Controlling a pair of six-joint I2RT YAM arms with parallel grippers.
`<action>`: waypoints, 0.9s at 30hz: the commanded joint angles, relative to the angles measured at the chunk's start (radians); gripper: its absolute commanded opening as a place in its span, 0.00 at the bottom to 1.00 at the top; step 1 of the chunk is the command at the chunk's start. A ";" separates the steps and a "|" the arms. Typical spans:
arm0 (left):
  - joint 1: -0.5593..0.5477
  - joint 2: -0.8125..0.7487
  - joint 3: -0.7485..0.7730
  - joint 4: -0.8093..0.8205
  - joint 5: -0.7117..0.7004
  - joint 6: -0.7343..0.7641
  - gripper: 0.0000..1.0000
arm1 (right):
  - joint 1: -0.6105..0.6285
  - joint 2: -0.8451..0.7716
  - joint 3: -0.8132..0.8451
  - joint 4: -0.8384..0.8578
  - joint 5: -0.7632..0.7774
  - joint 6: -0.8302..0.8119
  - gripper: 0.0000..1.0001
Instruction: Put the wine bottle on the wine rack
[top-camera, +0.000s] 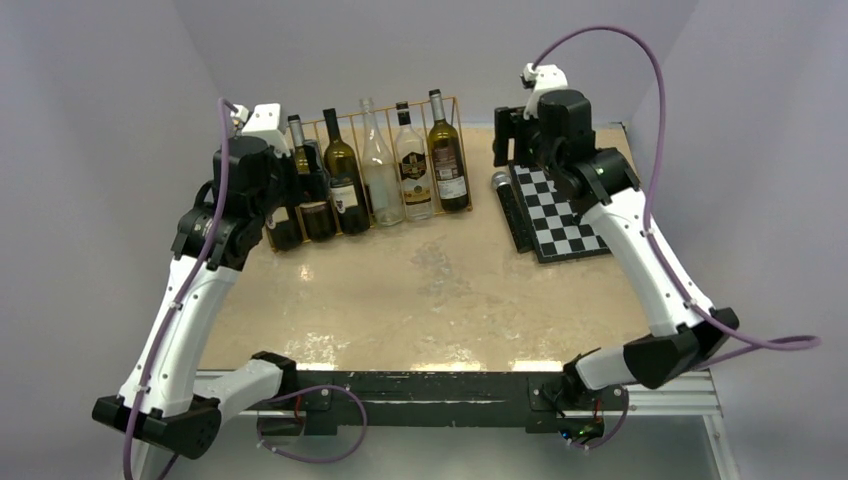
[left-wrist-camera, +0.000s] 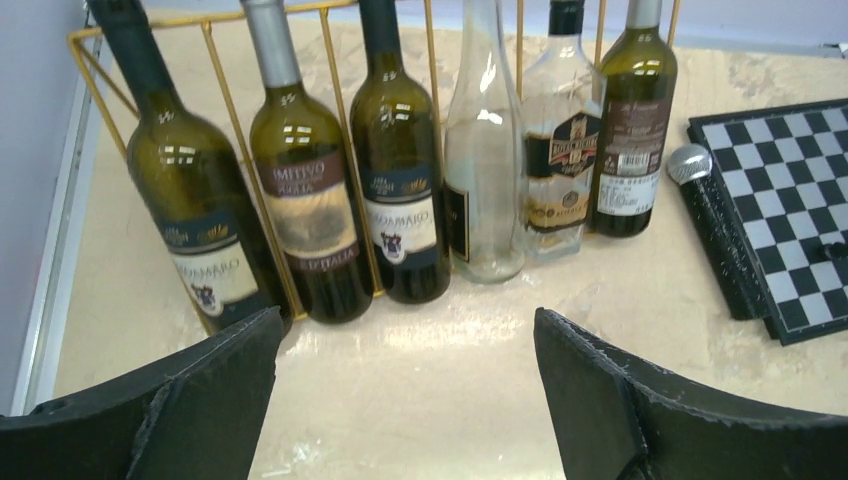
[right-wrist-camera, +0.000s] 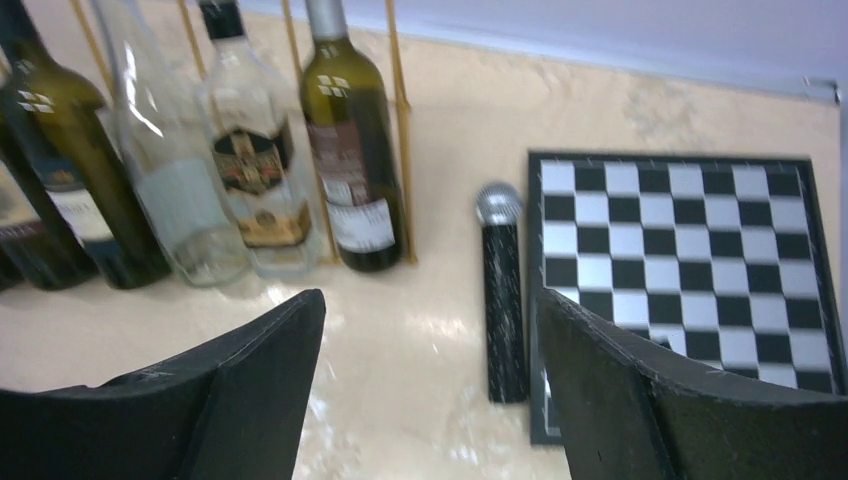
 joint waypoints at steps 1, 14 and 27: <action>0.006 -0.100 -0.068 -0.034 -0.012 -0.033 0.99 | 0.001 -0.167 -0.105 -0.099 0.144 0.044 0.81; 0.006 -0.379 -0.094 -0.137 -0.024 -0.024 0.99 | -0.001 -0.516 -0.113 -0.324 0.187 0.086 0.83; -0.005 -0.397 -0.115 -0.120 0.017 -0.023 0.99 | -0.001 -0.616 -0.146 -0.355 0.128 0.154 0.83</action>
